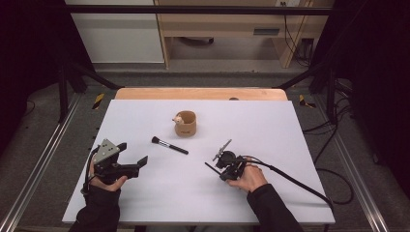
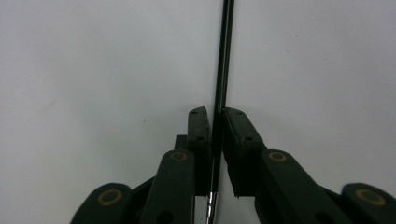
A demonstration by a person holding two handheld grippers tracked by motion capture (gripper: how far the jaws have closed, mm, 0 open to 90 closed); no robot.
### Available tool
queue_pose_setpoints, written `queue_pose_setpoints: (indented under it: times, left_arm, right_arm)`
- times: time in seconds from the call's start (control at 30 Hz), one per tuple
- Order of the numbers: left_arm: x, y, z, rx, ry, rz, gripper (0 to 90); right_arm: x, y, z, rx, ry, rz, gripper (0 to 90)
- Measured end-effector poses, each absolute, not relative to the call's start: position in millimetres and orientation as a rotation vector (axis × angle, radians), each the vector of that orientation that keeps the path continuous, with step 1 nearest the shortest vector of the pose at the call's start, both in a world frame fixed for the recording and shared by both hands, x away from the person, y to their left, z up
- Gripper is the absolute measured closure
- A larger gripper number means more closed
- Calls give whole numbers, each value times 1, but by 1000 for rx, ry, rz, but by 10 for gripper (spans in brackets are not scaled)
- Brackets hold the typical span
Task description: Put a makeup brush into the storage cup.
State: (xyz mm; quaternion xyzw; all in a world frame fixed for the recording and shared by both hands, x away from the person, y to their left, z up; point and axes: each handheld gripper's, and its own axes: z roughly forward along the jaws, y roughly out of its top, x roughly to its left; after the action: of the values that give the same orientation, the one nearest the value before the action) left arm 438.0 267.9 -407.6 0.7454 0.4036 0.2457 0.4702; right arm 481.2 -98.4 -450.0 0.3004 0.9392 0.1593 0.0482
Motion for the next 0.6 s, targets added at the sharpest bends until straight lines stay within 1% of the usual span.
queue_pose_setpoints:
  times: [0.07, 0.4, 0.6]
  left_arm:
    - [438, 268, -408, 1826, 989, 601, 68]
    - [438, 267, -408, 1834, 984, 599, 69]
    - [438, 265, -407, 1837, 977, 597, 69]
  right_arm:
    - [480, -97, -450, 929, 2859, 482, 851]
    - [480, -98, -450, 931, 2855, 485, 856]
    - [479, -99, -442, 920, 2850, 564, 856]
